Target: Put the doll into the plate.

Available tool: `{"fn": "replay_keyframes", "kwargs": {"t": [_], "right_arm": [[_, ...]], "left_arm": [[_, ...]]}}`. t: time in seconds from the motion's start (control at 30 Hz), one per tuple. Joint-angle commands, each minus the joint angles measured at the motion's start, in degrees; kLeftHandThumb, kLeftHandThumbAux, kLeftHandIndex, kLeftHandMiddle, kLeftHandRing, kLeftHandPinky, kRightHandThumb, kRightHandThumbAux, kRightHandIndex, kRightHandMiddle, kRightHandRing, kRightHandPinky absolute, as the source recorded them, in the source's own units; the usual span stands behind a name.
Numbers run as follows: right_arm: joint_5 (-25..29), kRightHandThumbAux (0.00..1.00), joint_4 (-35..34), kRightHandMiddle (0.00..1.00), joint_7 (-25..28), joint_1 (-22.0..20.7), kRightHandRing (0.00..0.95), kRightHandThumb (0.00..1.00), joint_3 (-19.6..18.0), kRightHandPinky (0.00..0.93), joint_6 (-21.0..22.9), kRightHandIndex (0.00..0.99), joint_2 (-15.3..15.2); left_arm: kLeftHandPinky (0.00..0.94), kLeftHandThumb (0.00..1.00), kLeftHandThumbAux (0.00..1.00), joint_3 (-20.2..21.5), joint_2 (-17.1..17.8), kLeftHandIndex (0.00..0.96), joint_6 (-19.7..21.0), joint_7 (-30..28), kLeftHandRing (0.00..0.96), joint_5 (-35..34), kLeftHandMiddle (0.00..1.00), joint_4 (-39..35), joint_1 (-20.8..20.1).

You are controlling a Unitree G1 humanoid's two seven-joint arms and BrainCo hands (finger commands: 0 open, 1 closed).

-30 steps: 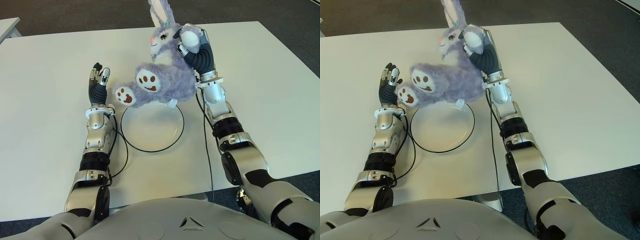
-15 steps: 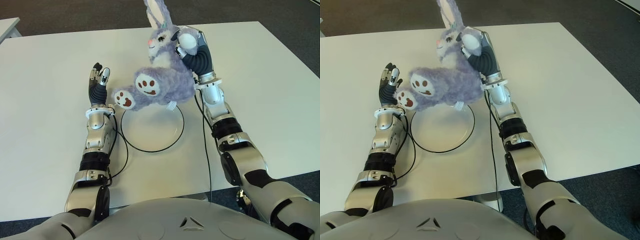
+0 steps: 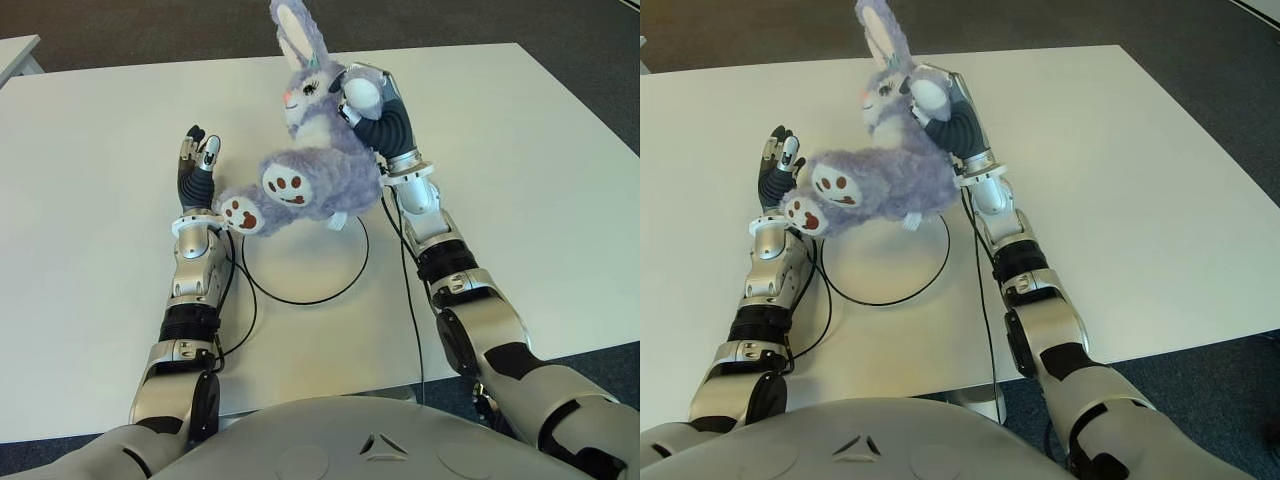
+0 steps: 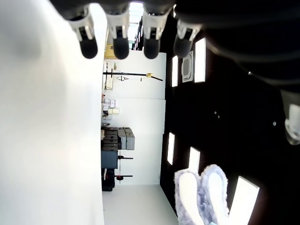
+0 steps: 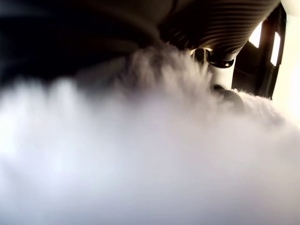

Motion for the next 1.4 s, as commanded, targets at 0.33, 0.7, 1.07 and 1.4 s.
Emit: {"fn": "replay_keyframes", "kwargs": {"t": [0.33,0.7,1.07,1.4], "right_arm": [[-0.1,0.720,0.0,0.864,0.5,1.2,0.874,0.700,0.7,0.859,-1.1,0.438,1.0],[-2.5,0.721,-0.3,0.864,-0.5,2.0,0.876,0.699,1.8,0.860,-1.4,0.438,1.5],[-3.5,0.722,0.5,0.865,-0.9,2.1,0.876,0.698,2.7,0.858,-2.4,0.437,1.7],[-4.6,0.723,-0.2,0.857,-0.6,2.7,0.867,0.697,3.5,0.850,-2.2,0.437,1.6]], "left_arm": [[0.000,0.000,0.397,0.1,-2.7,0.000,0.3,-0.2,0.004,-0.2,0.016,3.0,4.9],[0.000,0.000,0.385,0.0,-2.8,0.000,0.1,-0.4,0.022,-0.3,0.026,2.8,5.1],[0.000,0.000,0.387,-0.1,-2.7,0.000,-0.3,-0.6,0.029,-0.1,0.030,2.9,5.2],[0.000,0.000,0.392,-0.2,-2.7,0.000,-0.5,-0.8,0.024,-0.2,0.028,3.0,5.3]]}}
